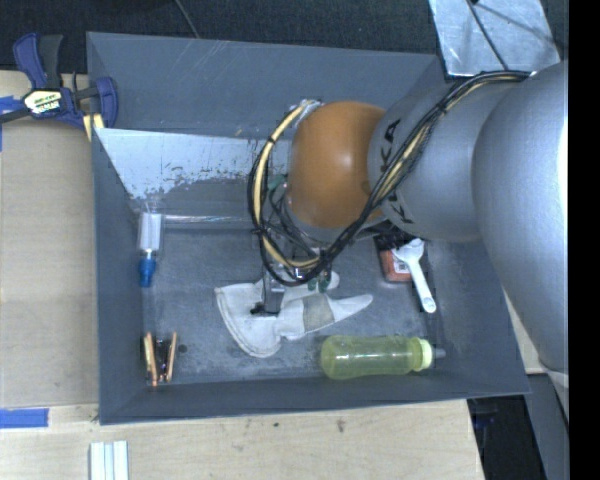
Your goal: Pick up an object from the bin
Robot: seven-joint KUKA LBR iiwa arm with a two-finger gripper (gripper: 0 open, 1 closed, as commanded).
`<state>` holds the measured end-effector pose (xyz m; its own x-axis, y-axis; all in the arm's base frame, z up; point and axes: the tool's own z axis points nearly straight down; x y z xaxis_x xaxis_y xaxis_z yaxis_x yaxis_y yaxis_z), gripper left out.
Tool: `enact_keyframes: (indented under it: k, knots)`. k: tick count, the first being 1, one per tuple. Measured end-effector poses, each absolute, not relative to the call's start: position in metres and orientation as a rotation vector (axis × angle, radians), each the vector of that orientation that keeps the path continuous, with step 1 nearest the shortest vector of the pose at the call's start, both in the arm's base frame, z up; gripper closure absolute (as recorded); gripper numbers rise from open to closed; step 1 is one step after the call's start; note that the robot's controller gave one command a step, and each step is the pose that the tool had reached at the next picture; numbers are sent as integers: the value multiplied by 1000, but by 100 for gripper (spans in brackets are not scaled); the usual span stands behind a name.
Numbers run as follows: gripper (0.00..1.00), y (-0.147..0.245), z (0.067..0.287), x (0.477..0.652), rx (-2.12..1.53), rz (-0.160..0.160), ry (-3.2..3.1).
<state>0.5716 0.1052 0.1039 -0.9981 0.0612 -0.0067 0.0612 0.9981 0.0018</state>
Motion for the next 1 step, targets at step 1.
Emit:
enact_keyframes:
  k: [1]
  knots:
    - [100,97,79,548,101,4,3133]
